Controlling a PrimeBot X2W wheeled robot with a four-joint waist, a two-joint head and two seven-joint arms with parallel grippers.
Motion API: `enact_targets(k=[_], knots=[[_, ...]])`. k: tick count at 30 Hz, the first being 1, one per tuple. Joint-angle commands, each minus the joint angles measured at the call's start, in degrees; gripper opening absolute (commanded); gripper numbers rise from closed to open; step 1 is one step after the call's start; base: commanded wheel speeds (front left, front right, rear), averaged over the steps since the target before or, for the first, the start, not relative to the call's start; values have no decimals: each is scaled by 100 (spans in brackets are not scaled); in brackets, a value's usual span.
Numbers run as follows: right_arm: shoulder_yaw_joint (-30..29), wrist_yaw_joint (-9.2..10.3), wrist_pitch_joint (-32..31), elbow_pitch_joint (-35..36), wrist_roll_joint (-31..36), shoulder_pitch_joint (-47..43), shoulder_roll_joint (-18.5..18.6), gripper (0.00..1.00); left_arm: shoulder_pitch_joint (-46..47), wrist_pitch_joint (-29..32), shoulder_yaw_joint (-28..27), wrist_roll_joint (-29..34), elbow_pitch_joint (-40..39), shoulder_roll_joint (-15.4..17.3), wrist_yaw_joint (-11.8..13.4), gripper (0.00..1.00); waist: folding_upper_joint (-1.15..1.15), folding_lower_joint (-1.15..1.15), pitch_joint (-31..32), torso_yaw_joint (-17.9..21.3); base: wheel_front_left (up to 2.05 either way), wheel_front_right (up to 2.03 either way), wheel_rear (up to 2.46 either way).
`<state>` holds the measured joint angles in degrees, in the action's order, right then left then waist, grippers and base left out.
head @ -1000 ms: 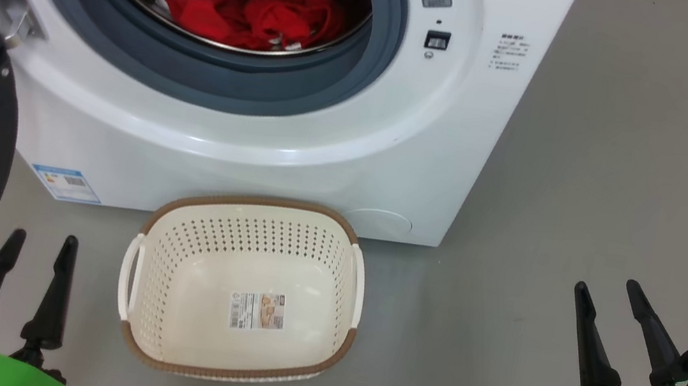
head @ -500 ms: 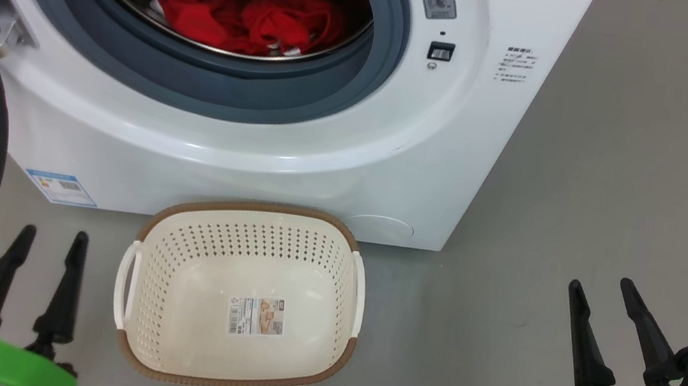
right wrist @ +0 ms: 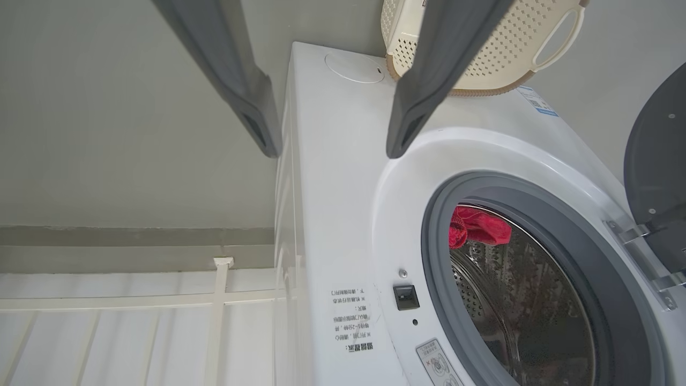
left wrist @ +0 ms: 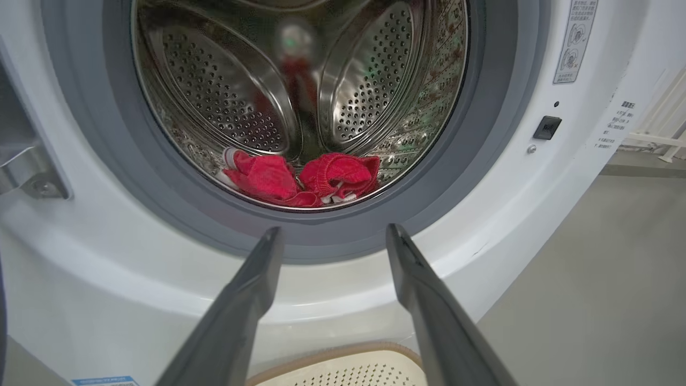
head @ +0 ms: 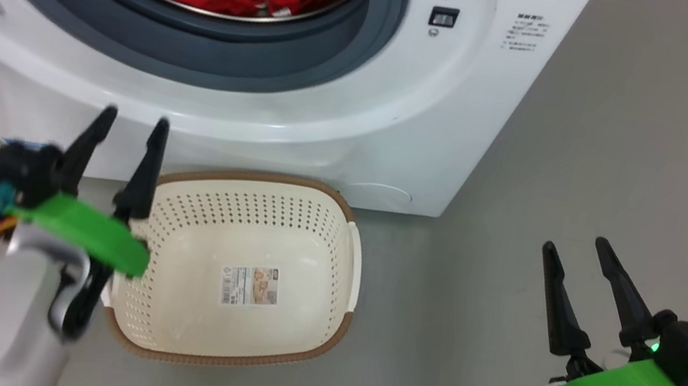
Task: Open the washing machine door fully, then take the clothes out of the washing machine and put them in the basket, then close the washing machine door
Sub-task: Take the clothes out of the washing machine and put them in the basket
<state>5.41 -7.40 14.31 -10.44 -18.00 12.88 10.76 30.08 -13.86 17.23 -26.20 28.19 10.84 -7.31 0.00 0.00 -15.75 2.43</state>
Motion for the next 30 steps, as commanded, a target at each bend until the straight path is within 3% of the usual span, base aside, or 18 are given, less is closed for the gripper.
enact_targets(k=[1,15,30], knots=[[171,-9,69,142,15,128,-8,100,446,68,-114,50,91,133,-18,100,0,0,-162,132,0,0,0],[360,-9,69,158,56,549,-328,100,2974,594,435,-60,2118,-35,-18,100,0,0,-863,628,0,0,0],[555,-9,69,166,83,935,-564,100,4538,742,942,35,3730,-61,-18,100,0,0,-1348,993,0,0,0]])
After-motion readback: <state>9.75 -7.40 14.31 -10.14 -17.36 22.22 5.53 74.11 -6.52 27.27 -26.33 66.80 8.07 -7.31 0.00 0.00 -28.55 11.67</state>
